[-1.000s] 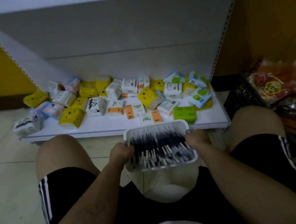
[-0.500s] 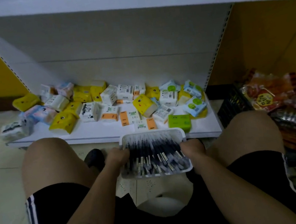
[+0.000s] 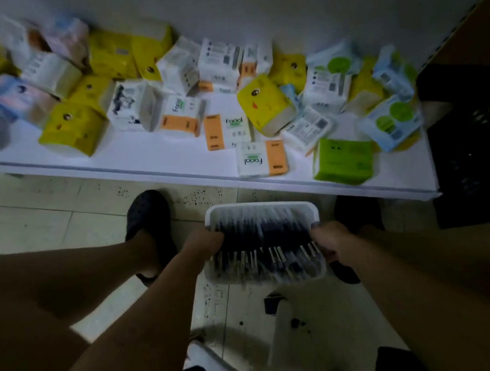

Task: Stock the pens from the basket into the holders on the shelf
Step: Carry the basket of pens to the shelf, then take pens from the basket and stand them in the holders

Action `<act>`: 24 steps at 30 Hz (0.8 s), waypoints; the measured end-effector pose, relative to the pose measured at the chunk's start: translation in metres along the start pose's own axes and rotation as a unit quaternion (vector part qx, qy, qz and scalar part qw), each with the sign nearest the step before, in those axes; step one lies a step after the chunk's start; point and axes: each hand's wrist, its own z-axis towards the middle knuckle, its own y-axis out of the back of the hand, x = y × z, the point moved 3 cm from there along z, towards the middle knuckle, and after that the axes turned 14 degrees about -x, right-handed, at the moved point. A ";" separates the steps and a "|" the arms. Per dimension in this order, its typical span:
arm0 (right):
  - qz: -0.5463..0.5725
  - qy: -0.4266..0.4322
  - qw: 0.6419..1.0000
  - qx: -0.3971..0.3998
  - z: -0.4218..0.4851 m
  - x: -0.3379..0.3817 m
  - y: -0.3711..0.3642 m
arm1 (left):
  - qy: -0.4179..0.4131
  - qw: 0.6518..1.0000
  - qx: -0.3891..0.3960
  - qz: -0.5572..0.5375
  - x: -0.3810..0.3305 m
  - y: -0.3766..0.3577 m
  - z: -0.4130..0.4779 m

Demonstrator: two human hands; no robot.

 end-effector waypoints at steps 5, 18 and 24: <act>-0.036 -0.027 0.998 0.046 0.038 -0.002 -0.023 | 0.014 0.999 0.030 0.014 0.013 -0.031 0.046; 0.023 -0.047 0.998 0.028 0.067 -0.012 -0.037 | -0.011 0.999 0.024 -0.045 0.036 -0.052 0.089; -0.059 0.162 0.976 -0.135 0.051 0.006 -0.046 | -0.108 0.982 -0.127 0.091 0.014 -0.061 0.069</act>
